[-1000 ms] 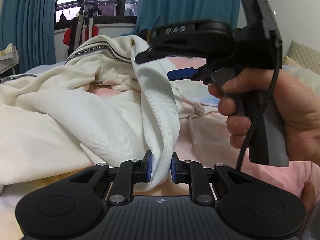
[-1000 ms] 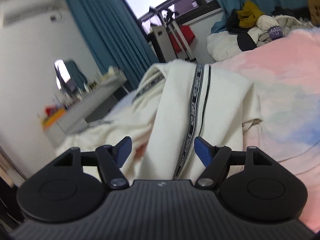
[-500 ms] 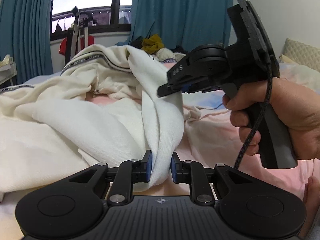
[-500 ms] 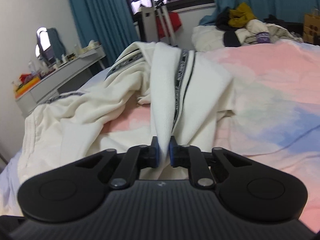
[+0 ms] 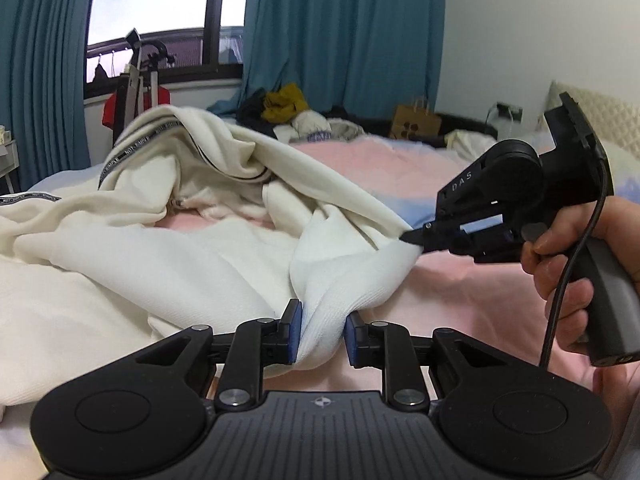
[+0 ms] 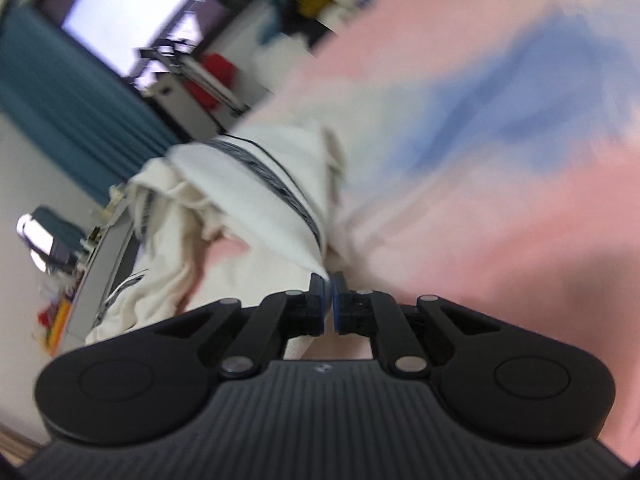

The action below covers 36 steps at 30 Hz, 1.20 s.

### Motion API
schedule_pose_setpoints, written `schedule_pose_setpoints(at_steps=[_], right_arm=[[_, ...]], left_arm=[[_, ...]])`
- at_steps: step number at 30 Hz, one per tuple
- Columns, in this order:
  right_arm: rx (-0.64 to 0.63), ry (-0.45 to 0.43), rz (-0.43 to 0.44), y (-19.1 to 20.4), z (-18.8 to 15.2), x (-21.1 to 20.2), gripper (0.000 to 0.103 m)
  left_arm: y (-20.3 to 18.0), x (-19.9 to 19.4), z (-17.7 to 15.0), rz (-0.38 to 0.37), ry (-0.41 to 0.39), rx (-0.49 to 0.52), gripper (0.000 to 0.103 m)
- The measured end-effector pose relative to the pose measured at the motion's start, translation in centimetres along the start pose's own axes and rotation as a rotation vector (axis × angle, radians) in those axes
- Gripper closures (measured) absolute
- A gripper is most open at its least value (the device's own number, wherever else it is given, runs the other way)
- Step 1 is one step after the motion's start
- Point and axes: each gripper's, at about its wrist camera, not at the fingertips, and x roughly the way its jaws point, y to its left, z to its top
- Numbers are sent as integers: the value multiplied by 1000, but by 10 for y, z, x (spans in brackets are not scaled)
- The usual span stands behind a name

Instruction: Fold clothes

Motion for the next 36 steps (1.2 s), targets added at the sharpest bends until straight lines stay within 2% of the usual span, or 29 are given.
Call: schedule_pose_setpoints(at_steps=[2,5,9,13,17,22,28,30,32,35,36], right_arm=[[33,13,21,-3,0,2,96],[-59,-24,83,17,5,-7,93],[-237,-56,88,49,11,2,86],[-417,-88,88,81,16,12,62],[-597,-119,88,113,20,21,57],[-723,-122,39,138,27,50,55],[-778,-132,-6,142,40,90,56],[-712,-161,-49,127,39,97,57],[-641,-161,-46,114,42,101,75],[-554,-221,-11,105,50,92,93],[-529,-258,1,104,54,84,96]], left_arm=[[1,2,0,4,14,-1,80],[4,3,1,0,16,-25,80],[9,4,0,-1,23,-49,80],[11,8,-2,-1,44,-66,80],[10,10,-4,-1,56,-69,80],[13,15,-5,-10,68,-88,80],[12,20,-8,-12,78,-84,80],[12,24,-9,-14,86,-81,80],[13,27,-9,-17,90,-81,80],[14,27,-9,-20,82,-80,80],[14,26,-9,-20,78,-78,80]])
